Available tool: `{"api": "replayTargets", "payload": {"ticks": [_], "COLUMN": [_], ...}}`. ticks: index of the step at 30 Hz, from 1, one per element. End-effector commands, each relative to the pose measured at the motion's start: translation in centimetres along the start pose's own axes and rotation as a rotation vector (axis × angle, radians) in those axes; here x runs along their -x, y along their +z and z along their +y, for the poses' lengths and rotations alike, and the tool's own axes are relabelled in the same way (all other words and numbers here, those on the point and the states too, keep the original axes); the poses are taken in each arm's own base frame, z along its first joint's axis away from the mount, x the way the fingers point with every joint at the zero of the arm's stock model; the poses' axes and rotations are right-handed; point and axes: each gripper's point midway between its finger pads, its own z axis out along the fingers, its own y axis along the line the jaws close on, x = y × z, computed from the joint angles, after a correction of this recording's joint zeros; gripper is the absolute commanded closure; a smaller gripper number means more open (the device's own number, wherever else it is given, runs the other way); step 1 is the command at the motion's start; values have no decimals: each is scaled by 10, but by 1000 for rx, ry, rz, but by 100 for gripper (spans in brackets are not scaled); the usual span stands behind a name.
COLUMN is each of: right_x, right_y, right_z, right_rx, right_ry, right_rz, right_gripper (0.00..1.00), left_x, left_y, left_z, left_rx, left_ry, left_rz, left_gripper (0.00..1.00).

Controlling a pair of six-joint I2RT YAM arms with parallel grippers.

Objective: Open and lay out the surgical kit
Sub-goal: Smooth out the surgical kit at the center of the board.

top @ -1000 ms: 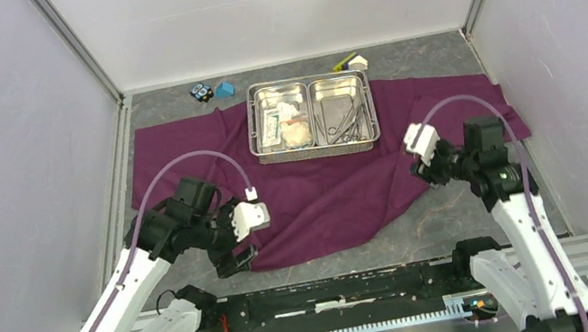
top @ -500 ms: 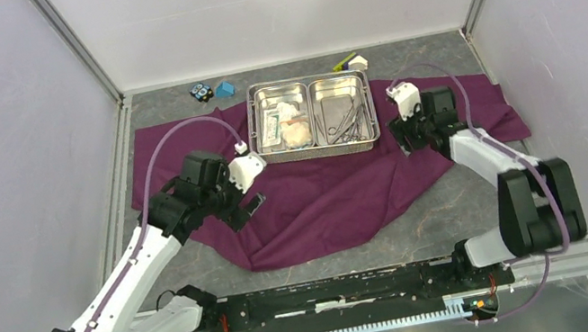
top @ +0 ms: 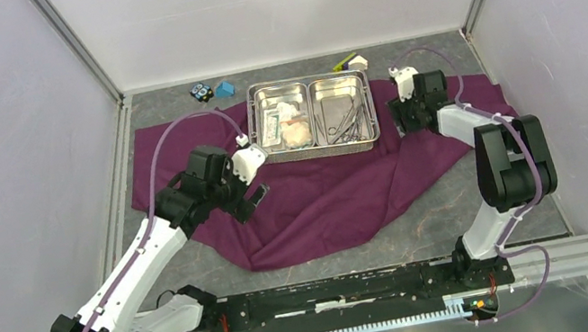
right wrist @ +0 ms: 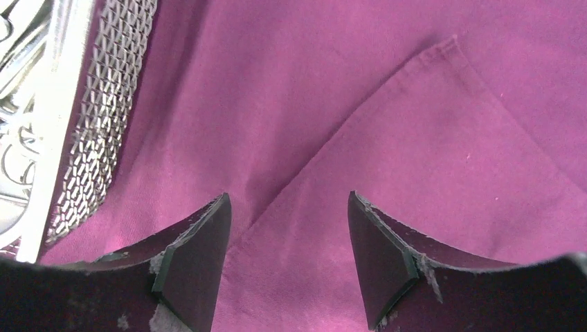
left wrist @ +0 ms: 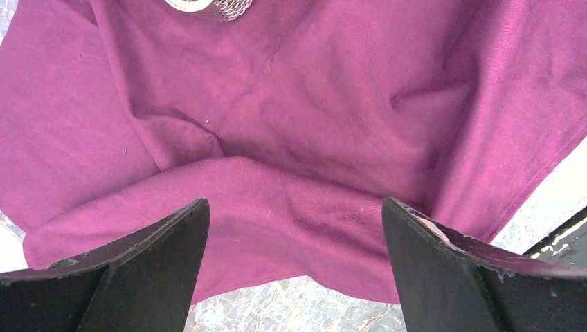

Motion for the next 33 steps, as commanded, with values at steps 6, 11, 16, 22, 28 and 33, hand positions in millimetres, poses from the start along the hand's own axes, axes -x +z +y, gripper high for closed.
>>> {"api": "replayTargets", "payload": {"ticks": [6, 11, 16, 22, 28, 33], "right_x": [-34, -50, -50, -46, -45, -46], "right_y": [-4, -4, -10, -19, -27, -37], "right_z": [16, 19, 12, -3, -17, -30], "right_rx": [95, 99, 80, 59, 42, 16], "right_ry": [48, 39, 24, 32, 43, 42], "right_rz": [55, 93, 90, 71, 61, 40], "right_gripper": [33, 36, 52, 73, 94, 100], "left_x": [11, 12, 12, 11, 13, 13], "left_y": [-1, -4, -7, -9, -10, -10], "left_z": [3, 3, 4, 7, 9, 10], "left_rx": [22, 26, 31, 48, 56, 60], "left_ry": [-36, -36, -33, -19, -12, -3], "left_rz": [-59, -70, -74, -75, -78, -77], "left_gripper": [0, 0, 0, 0, 0, 0]}}
